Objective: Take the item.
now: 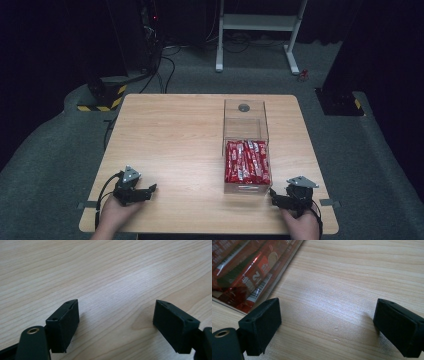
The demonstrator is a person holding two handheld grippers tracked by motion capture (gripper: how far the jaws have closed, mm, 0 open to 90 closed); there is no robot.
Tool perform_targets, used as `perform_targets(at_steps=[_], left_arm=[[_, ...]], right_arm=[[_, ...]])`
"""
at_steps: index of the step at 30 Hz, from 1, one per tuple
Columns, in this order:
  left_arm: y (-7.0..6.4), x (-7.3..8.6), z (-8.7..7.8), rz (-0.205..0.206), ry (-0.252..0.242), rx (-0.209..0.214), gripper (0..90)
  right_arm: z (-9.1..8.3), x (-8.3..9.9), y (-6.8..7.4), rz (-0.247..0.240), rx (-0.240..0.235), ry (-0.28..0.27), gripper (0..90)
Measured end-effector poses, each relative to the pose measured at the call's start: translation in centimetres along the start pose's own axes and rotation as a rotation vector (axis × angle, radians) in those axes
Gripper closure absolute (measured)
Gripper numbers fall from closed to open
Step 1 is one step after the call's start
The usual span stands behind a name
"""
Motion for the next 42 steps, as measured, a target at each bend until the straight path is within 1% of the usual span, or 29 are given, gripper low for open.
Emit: perform_targets(at_steps=[2, 3, 5, 6, 9, 10, 11, 12, 14, 15, 16, 19, 20, 21, 23, 25, 26, 27, 29, 30, 32, 34, 35, 38, 42], left_arm=[[-0.2, -0.2, -0.1, 0.006, -0.006, 0.001, 21.5], [-0.5, -0.5, -0.2, 0.011, -0.018, 0.006, 21.6], [-1.3, -1.3, -0.6, 0.006, -0.06, 0.023, 22.1], [-1.3, -1.3, -0.6, 0.006, -0.06, 0.023, 22.5], [-2.2, -2.0, -1.1, 0.002, -0.102, 0.048, 23.8], [-2.7, -2.4, -1.4, 0.01, -0.12, 0.06, 25.0], [-2.7, -2.4, -1.4, 0.01, -0.12, 0.06, 25.7], [-3.2, -2.9, -1.6, 0.008, -0.141, 0.074, 26.2], [-3.5, -3.3, -1.8, 0.009, -0.159, 0.091, 26.4], [-3.7, -3.4, -1.8, 0.001, -0.165, 0.097, 26.9], [-3.8, -3.5, -1.8, 0.008, -0.166, 0.099, 27.1], [-4.2, -3.7, -1.7, 0.008, -0.166, 0.107, 27.0], [-4.6, -3.8, -1.6, 0.015, -0.164, 0.115, 27.0], [-4.7, -3.9, -1.6, 0.028, -0.163, 0.116, 27.0], [-5.0, -4.0, -1.5, 0.029, -0.163, 0.12, 27.3], [-5.4, -4.4, -1.3, 0.045, -0.165, 0.125, 27.6], [-5.4, -4.4, -1.3, 0.045, -0.165, 0.125, 27.7], [-5.7, -4.6, -1.3, 0.048, -0.17, 0.132, 28.1], [-6.0, -4.8, -1.3, 0.057, -0.171, 0.135, 28.6], [-6.2, -4.9, -1.3, 0.055, -0.173, 0.138, 28.8], [-6.5, -5.0, -1.3, 0.072, -0.171, 0.135, 28.9], [-6.8, -5.0, -1.3, 0.069, -0.172, 0.139, 29.0], [-7.1, -5.2, -1.4, 0.083, -0.173, 0.136, 29.0], [-7.2, -5.4, -1.4, 0.082, -0.18, 0.137, 29.1], [-7.5, -5.9, -1.1, 0.069, -0.188, 0.157, 29.2]], right_arm=[[0.0, 0.0, 0.0, 0.0, 0.0, 0.0, 7.6], [0.0, 0.0, 0.0, 0.003, 0.0, 0.001, 7.6], [0.0, 0.0, 0.0, 0.001, -0.002, 0.001, 7.6], [0.0, 0.0, 0.0, 0.001, -0.002, 0.001, 7.6], [0.0, 0.0, 0.0, -0.001, -0.003, 0.0, 7.6], [0.0, 0.0, 0.1, -0.001, -0.003, 0.001, 7.6], [0.0, 0.0, 0.1, -0.001, -0.004, 0.001, 7.6], [0.0, 0.0, 0.1, -0.002, -0.004, 0.001, 7.7], [0.0, 0.0, 0.0, -0.005, -0.004, 0.0, 7.7], [0.0, 0.0, 0.1, -0.004, -0.004, 0.0, 7.6], [0.0, 0.0, 0.0, -0.005, -0.004, 0.0, 7.7], [0.0, 0.0, 0.1, -0.004, -0.004, 0.0, 7.7], [0.0, 0.0, 0.0, -0.006, -0.004, -0.001, 7.7], [0.0, 0.0, 0.1, -0.004, -0.004, 0.0, 7.7], [0.0, 0.0, 0.1, -0.004, -0.004, 0.001, 7.7], [0.0, 0.0, 0.1, -0.004, -0.005, 0.001, 7.7], [0.0, 0.0, 0.1, -0.004, -0.004, 0.001, 7.7], [0.0, 0.0, 0.1, -0.004, -0.004, 0.001, 7.7], [0.0, 0.0, 0.1, -0.004, -0.004, 0.001, 7.7], [0.0, 0.0, 0.1, -0.004, -0.004, 0.001, 7.7], [0.0, 0.0, 0.1, -0.007, -0.005, 0.0, 7.7], [0.0, 0.0, 0.1, -0.006, -0.006, 0.0, 7.7], [0.1, -0.1, 0.0, -0.015, -0.007, -0.001, 7.7], [0.1, -0.1, 0.1, -0.01, -0.009, 0.002, 7.7], [0.1, -0.1, 0.1, -0.012, -0.01, 0.002, 7.7]])
Point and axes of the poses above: each handheld gripper's, and its own axes: z roughly forward along the jaws, x roughly out of its underside, y roughly to its left, the point moved 9 cm from there along z, roughly forward along the jaws, and after that the axes turned 2 degrees about z, right-handed, at the moved point
